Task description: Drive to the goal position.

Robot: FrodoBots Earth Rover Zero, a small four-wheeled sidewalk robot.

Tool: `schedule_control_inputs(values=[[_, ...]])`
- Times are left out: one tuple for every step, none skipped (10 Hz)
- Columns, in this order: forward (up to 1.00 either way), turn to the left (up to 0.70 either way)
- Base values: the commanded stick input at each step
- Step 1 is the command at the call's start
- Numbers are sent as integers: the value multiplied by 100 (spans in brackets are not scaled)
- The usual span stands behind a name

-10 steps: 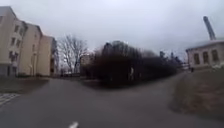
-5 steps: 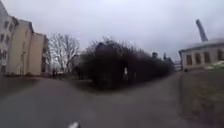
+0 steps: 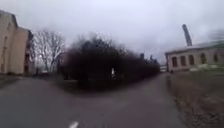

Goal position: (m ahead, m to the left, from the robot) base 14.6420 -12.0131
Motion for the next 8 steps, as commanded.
schedule_control_inputs(values=[[100,-40],[100,-40],[100,-40],[100,-40],[100,-40],[100,-1],[100,0],[100,0]])
